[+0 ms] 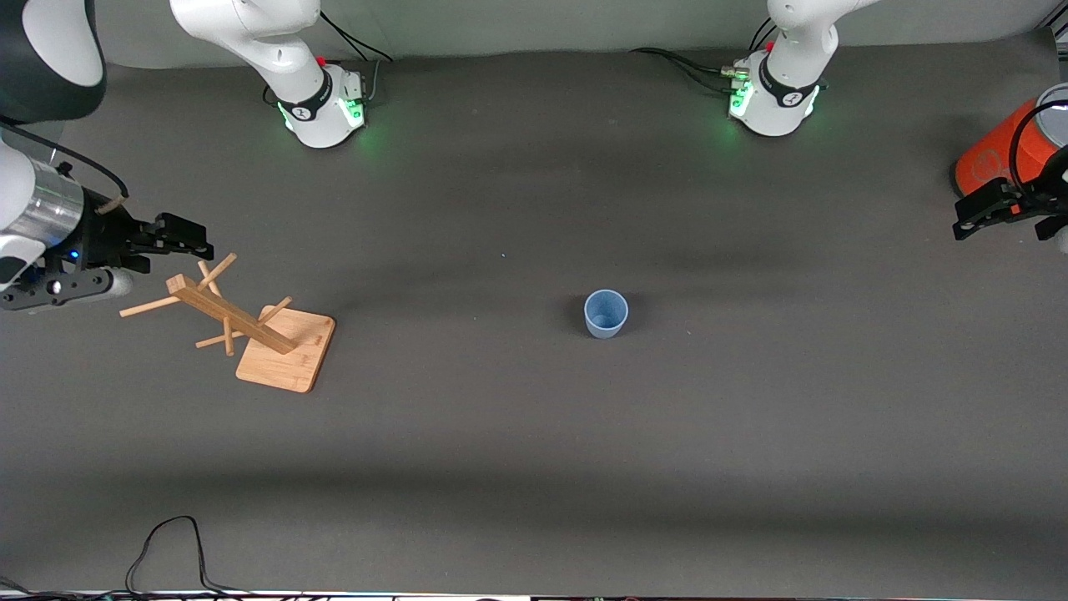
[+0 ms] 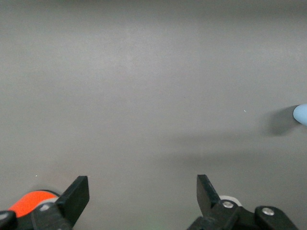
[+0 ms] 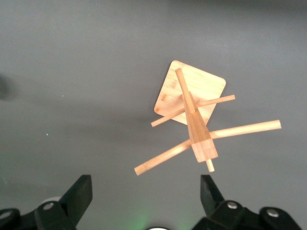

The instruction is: Rotate and upright cup with both arms

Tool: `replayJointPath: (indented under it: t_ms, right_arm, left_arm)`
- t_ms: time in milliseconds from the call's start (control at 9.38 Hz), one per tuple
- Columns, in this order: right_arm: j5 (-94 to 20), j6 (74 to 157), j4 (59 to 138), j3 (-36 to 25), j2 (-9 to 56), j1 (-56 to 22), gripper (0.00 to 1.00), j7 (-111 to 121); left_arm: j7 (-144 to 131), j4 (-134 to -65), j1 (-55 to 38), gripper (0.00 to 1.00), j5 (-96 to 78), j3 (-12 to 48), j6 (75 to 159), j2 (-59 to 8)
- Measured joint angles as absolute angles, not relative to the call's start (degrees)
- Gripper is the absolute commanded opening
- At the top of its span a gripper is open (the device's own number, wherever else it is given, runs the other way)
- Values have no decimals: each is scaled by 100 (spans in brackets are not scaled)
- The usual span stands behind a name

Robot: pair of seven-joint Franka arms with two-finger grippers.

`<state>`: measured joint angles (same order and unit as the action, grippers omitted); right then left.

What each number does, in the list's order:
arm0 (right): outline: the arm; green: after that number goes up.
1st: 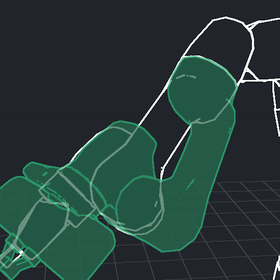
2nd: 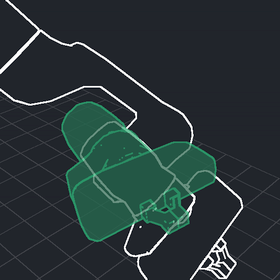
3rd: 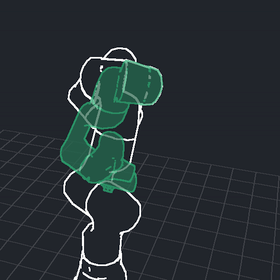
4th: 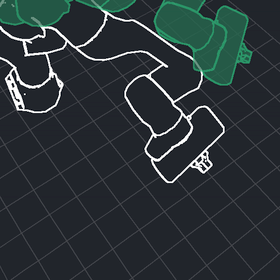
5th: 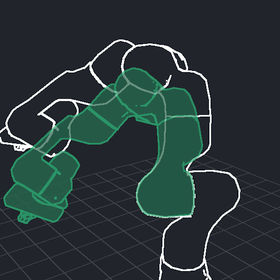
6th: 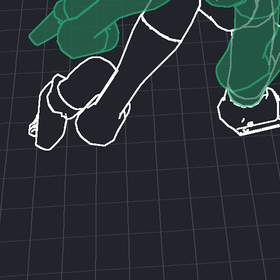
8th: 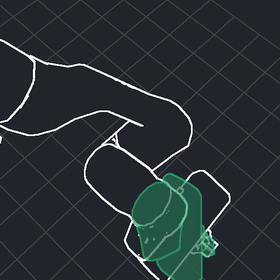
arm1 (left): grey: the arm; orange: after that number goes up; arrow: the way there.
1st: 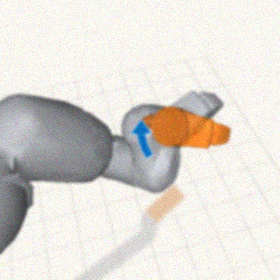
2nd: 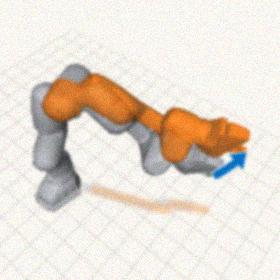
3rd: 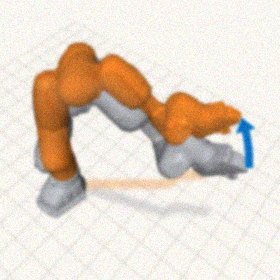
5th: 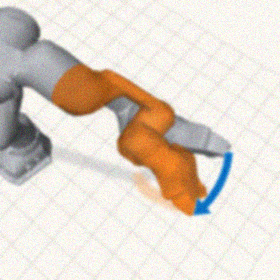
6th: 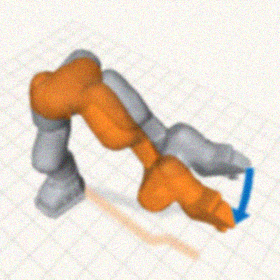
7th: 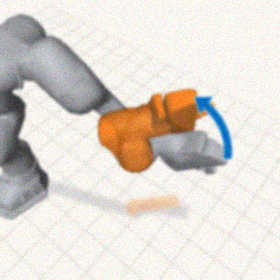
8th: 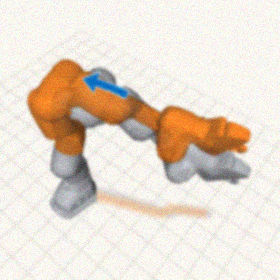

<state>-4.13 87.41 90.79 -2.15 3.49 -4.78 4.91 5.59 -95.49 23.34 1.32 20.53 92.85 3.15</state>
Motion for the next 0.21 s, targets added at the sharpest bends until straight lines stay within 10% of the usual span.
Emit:
replayJointPath:
  t_ms: [213]
  right_arm:
    - [-413,8682,9077,-228,230,-478,100,491]
  left_arm:
    - [559,-9564,2287,100,139,2057,9286,314]
